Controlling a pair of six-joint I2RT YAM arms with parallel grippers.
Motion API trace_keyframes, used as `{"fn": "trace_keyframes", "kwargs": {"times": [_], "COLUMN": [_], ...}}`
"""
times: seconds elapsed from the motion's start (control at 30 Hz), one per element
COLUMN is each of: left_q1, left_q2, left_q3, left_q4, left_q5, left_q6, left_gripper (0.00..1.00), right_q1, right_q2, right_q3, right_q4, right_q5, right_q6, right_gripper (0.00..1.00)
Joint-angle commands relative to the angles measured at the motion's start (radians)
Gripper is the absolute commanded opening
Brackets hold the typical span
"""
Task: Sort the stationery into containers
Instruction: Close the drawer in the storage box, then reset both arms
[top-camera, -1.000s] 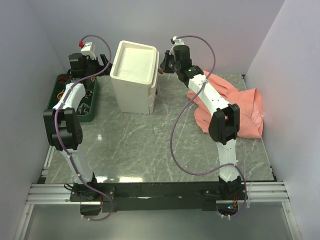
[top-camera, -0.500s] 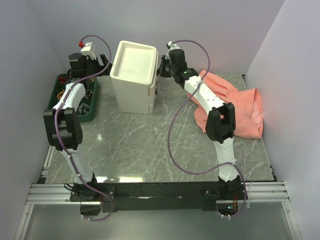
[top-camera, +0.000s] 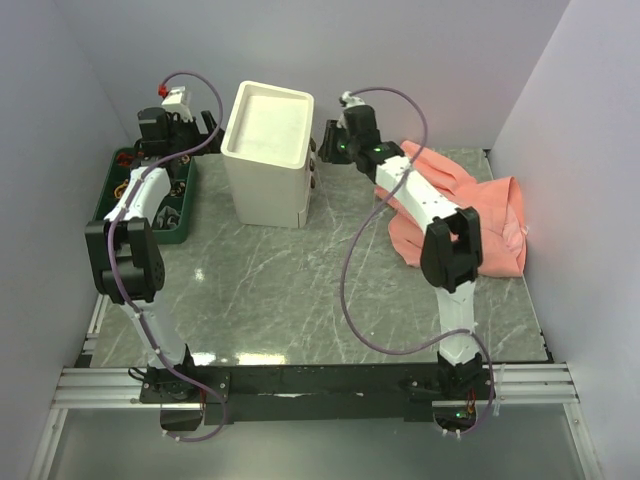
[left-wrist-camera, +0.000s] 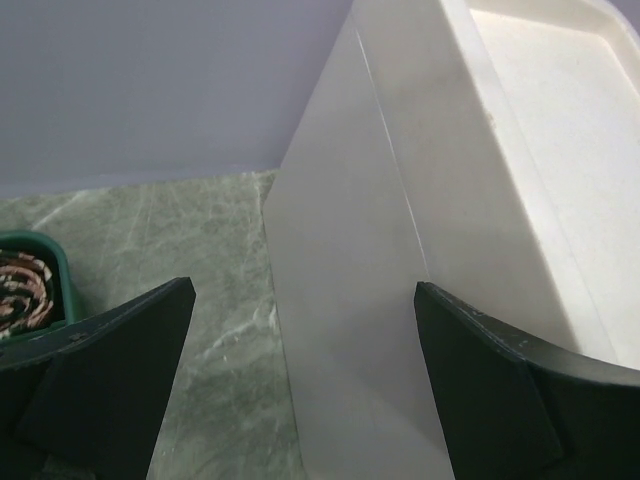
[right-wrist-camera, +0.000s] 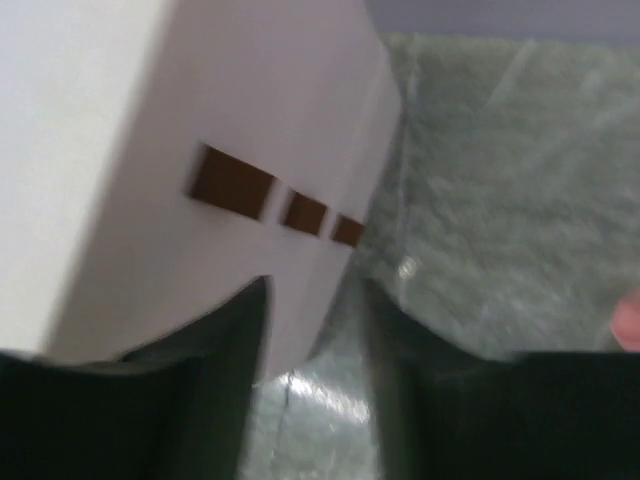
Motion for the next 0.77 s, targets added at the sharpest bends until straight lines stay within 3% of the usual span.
{"fn": "trace_keyframes", "kwargs": {"times": [0.0, 0.07, 0.1, 0.23, 0.43, 0.73], "left_q1": [0.002, 0.044, 0.056, 0.090, 0.098, 0.101], "left_q2": [-0.123, -0.163, -0.181, -0.264, -0.447, -0.597], "left_q3": [-0.010, -0.018, -0.025, -0.093, -0.287, -0.409], "left_q4": [-0.092, -0.129, -0.138, -0.213, -0.235, -0.284], "left_q5": [0.056, 0.045, 0.038, -0.079, -0.220, -0.208], "left_q6": [0.041, 0.066, 0.076, 0.168, 0.264, 0.244], "left_gripper": [0.99, 0.99, 0.99, 0.99, 0.99, 0.99], "right_q1": [-0.127, -0.196, -0.215, -0.291, -0.284, -0.203], "right_q2": [-0.251, -0.306, -0.357, -0.422, -0.558, -0.839], "right_q3": [-0.167, -0.302, -0.348, -0.521, -0.632, -0.842], "right_q4": [-0.026, -0.024, -0.015, -0.053, -0.066, -0.021], "right_q5": [-0.049, -0.079, -0.101, -0.167, -0.032, 0.000], "right_q6": [-0.041, -0.073, -0.082, -0.171, -0.077, -0.104], "right_gripper": [0.64, 0.78, 1.00, 1.00, 1.00, 1.00]}}
